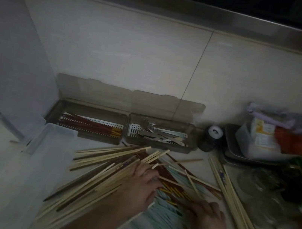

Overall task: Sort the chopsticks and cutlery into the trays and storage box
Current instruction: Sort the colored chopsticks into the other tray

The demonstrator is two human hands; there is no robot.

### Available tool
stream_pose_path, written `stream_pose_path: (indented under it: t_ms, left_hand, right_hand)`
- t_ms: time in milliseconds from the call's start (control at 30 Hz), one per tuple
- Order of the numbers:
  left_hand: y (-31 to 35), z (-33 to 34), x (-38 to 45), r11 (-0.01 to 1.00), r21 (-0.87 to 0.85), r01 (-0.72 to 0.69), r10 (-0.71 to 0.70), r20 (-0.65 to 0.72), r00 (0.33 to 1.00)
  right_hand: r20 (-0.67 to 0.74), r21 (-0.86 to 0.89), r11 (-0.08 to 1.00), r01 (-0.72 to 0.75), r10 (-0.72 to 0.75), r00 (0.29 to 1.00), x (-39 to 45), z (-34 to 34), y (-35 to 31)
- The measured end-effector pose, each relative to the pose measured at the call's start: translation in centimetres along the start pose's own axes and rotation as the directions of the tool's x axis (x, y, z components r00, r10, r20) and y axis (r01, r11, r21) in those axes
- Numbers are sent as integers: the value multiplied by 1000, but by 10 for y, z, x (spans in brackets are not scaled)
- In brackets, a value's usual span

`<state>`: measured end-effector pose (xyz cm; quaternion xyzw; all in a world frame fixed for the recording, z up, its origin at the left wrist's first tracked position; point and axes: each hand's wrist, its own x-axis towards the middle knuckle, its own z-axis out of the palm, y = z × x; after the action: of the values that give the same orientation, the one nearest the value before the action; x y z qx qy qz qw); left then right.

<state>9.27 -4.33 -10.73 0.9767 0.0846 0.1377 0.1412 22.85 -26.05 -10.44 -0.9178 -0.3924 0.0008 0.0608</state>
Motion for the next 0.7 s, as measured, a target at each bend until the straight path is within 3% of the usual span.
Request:
stream_pose_path:
  t_ms: [233, 367, 433, 467, 533, 600, 633, 700]
  left_hand:
    - [28, -8, 6, 989, 54, -140, 137, 57, 989]
    - [55, -13, 20, 984, 11, -178, 178, 40, 983]
    - [59, -16, 23, 983, -74, -167, 168, 11, 986]
    - [59, -19, 23, 980, -165, -112, 114, 1, 994]
    - [56, -31, 19, 908, -401, 123, -126, 17, 992]
    - [52, -38, 13, 775, -568, 277, -339, -3, 941]
    - [51, -42, 11, 694, -652, 305, -397, 7, 918]
    - [47, -48, 12, 599, -744, 295, -444, -2, 896]
  right_hand:
    - [-78, -64, 997, 48, -53, 996, -4, -29, -4]
    - [-368, -106, 983, 151, -180, 912, -4, -65, -14]
    - [-469, -170, 978, 120, -188, 863, -2, -88, -23]
    - [-527, -177, 981, 78, -161, 834, -3, -97, -28]
    - [-640, -108, 994, -4, -66, 766, -3, -111, -38]
    - [-696, 102, 993, 59, 29, 717, 5, -115, -50]
    - [-646, 253, 963, 91, 98, 757, 8, -115, -62]
    - [-377, 529, 844, 89, 140, 915, 19, -110, -91]
